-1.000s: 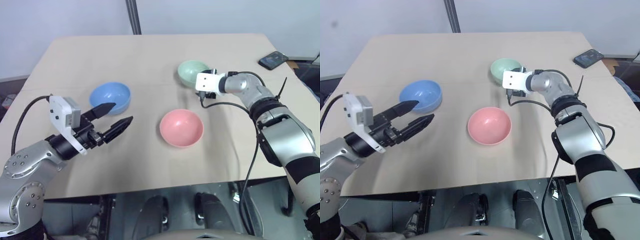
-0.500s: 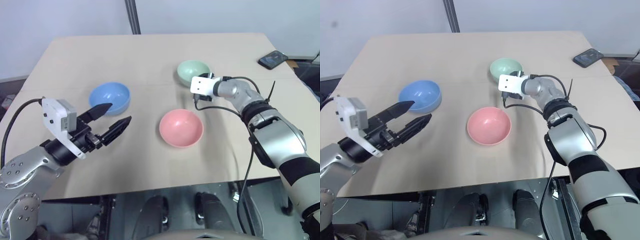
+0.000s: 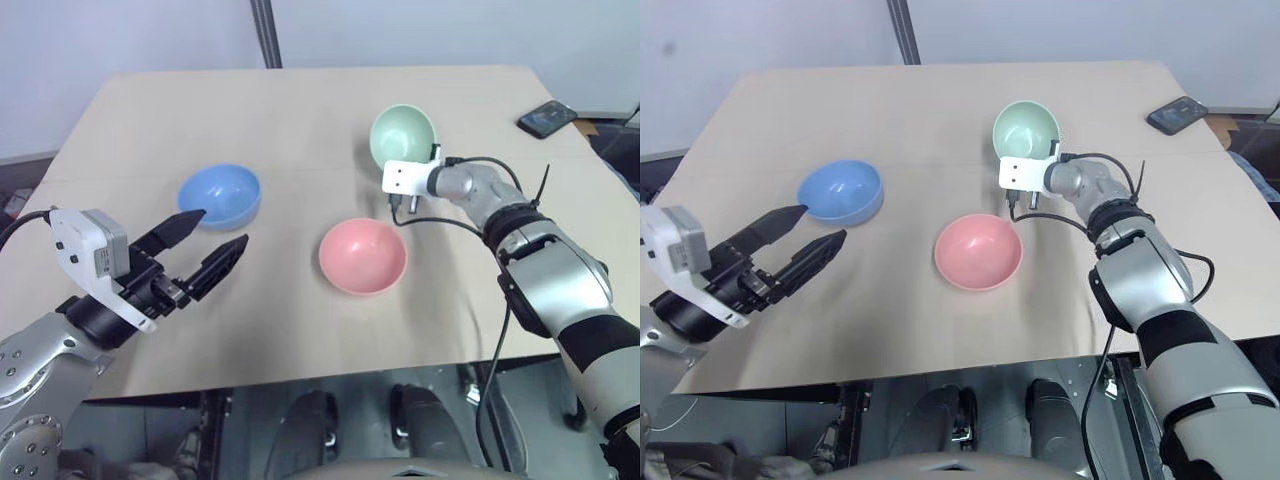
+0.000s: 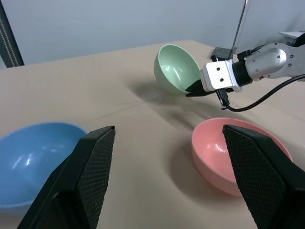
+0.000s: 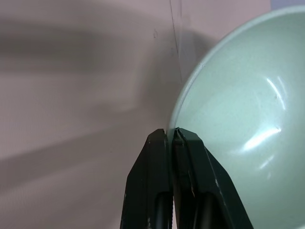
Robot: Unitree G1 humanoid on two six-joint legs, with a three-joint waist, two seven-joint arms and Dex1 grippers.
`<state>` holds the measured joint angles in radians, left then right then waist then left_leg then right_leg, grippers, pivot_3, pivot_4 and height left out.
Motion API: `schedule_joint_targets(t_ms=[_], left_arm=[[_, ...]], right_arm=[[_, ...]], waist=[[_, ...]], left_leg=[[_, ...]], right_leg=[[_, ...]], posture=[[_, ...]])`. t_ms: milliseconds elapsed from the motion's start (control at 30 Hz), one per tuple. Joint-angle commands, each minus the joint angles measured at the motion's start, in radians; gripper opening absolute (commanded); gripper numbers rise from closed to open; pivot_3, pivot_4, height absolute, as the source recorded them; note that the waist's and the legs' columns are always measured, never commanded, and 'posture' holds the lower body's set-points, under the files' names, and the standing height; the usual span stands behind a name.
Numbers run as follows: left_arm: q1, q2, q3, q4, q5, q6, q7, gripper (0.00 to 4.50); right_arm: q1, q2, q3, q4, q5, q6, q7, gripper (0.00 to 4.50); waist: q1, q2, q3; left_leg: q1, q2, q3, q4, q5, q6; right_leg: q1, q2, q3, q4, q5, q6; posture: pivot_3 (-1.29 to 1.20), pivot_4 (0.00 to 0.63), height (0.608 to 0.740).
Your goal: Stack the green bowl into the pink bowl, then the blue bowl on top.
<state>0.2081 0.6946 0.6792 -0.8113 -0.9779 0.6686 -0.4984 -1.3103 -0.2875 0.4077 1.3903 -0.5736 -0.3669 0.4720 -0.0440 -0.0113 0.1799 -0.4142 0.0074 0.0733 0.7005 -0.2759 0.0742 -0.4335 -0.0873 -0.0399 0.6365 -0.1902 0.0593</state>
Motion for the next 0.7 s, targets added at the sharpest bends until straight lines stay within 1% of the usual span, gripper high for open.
schedule_joint_targets(t_ms=[33,167,267,300,367,433,500,533,633,700], left_arm=[[-0.011,0.03,0.005,0.021,-0.008,-0.043,-0.052,3.85],[-0.041,0.05,-0.036,0.083,0.014,-0.063,-0.103,3.85],[-0.077,0.063,-0.095,0.128,0.053,-0.084,-0.146,3.85],[-0.087,0.067,-0.114,0.142,0.066,-0.09,-0.16,3.85],[-0.111,0.069,-0.146,0.169,0.082,-0.102,-0.186,3.85],[-0.133,0.07,-0.172,0.203,0.102,-0.118,-0.213,3.85],[-0.156,0.062,-0.198,0.228,0.115,-0.129,-0.225,3.85],[-0.163,0.059,-0.21,0.244,0.121,-0.136,-0.24,3.85],[-0.187,0.059,-0.249,0.277,0.143,-0.148,-0.266,3.85],[-0.206,0.062,-0.266,0.303,0.156,-0.156,-0.285,3.85]], right_arm=[[-0.029,-0.05,-0.069,-0.049,0.082,-0.062,0.121,0.05],[-0.016,-0.09,-0.15,-0.101,0.2,-0.089,0.34,0.05],[0.033,-0.137,-0.2,-0.217,0.302,-0.07,0.539,0.05],[0.066,-0.157,-0.213,-0.295,0.344,-0.042,0.615,0.05],[0.162,-0.203,-0.237,-0.533,0.444,0.086,0.754,0.05],[0.279,-0.248,-0.255,-0.839,0.548,0.267,0.844,0.05],[0.384,-0.295,-0.262,-1.104,0.638,0.421,0.901,0.05],[0.44,-0.313,-0.26,-1.247,0.672,0.5,0.9,0.05],[0.541,-0.357,-0.254,-1.505,0.726,0.648,0.88,0.05],[0.574,-0.373,-0.249,-1.625,0.76,0.738,0.859,0.05]], waist=[[0.0,0.001,0.0],[0.0,0.001,0.001],[0.001,0.001,0.001],[0.002,0.001,0.001],[0.008,0.001,0.001],[0.013,0.001,0.001],[0.016,0.002,0.001],[0.016,0.002,0.001],[0.013,0.003,0.002],[0.011,0.003,0.001]], left_leg=[[0.0,0.0,0.0,0.0,0.0,0.0],[0.0,0.0,0.0,0.0,0.001,0.002],[0.0,0.0,0.0,-0.001,0.001,0.002],[0.0,0.0,0.0,-0.001,0.001,0.002],[0.0,0.0,0.0,-0.001,0.001,0.003],[-0.001,0.001,-0.002,-0.002,0.001,0.003],[-0.002,0.001,-0.002,-0.002,0.001,0.003],[-0.002,0.001,-0.002,-0.002,0.001,0.003],[-0.001,0.002,-0.001,-0.003,0.001,0.003],[0.0,0.002,-0.001,-0.003,0.001,0.003]], right_leg=[[0.0,0.0,0.0,0.0,0.0,0.0],[0.0,0.001,0.0,-0.001,0.0,0.0],[0.0,0.001,0.0,-0.001,0.0,0.0],[0.001,0.001,0.0,-0.002,0.0,0.0],[0.001,0.001,-0.001,-0.003,0.0,0.0],[0.001,0.0,-0.002,-0.004,0.0,0.0],[0.001,0.0,-0.002,-0.005,0.0,0.0],[0.001,0.0,-0.002,-0.005,0.0,0.0],[0.0,0.0,-0.002,-0.005,0.0,0.0],[0.001,-0.001,-0.002,-0.005,0.0,0.0]], posture=[[0.0,0.15,0.74],[0.0,0.15,0.74],[0.0,0.15,0.74],[0.0,0.15,0.74],[0.0,0.15,0.74],[0.0,0.15,0.74],[0.0,0.15,0.74],[0.0,0.15,0.74],[0.0,0.15,0.74],[0.0,0.15,0.74]])
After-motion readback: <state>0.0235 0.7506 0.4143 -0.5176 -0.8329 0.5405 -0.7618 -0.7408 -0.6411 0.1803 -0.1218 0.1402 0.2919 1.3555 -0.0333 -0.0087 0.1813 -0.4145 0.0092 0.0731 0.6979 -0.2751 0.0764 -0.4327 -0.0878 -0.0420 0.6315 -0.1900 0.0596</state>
